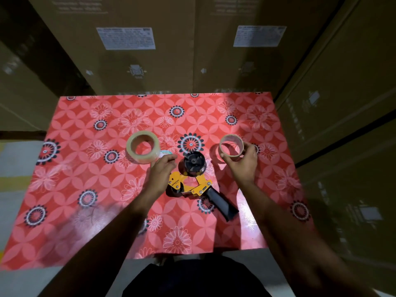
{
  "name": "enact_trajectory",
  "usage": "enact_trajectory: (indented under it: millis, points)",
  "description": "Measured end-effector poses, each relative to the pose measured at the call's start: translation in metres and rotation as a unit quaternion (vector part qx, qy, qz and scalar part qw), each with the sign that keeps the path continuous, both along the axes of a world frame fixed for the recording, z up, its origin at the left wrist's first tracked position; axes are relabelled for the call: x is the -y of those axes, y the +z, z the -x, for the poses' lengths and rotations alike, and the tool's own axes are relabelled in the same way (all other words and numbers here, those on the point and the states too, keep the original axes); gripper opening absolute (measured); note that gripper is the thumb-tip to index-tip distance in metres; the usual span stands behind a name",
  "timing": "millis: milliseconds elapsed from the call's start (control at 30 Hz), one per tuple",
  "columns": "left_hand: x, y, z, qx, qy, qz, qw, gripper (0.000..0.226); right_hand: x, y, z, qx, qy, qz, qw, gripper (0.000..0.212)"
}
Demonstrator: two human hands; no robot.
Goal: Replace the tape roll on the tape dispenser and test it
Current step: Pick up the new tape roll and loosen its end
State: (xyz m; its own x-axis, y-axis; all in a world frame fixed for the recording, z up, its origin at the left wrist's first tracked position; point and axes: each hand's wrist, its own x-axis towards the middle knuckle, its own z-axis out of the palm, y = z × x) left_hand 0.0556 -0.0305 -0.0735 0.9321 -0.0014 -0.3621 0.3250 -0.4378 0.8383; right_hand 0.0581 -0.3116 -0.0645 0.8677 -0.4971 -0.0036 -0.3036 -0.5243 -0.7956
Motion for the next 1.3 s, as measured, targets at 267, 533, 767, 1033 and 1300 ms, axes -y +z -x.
enact_trajectory:
  millis: [267, 533, 767, 1033, 1300]
  points:
    - [0.002, 0.017, 0.047, 0.072, -0.051, -0.148, 0.985, 0.054, 0.010, 0.001, 0.013, 0.002, 0.073, 0.097, 0.993, 0.089]
    - [0.007, 0.017, 0.060, 0.075, 0.006, -0.156, 0.985, 0.044, -0.051, 0.007, 0.068, 0.050, 0.528, 0.288, 0.797, 0.060]
    - [0.014, 0.026, 0.048, 0.070, 0.018, -0.069, 0.995, 0.043, -0.110, 0.002, 0.081, -0.013, 0.344, 0.257, 0.903, 0.056]
    - [-0.010, 0.015, 0.055, 0.083, -0.097, -0.099, 0.987, 0.056, -0.139, 0.008, 0.049, -0.069, 0.295, 0.246, 0.921, 0.075]
    - [-0.052, 0.029, -0.001, 0.164, -0.133, -0.344, 0.915, 0.063, -0.122, 0.009, 0.049, -0.051, 0.362, 0.254, 0.895, 0.075]
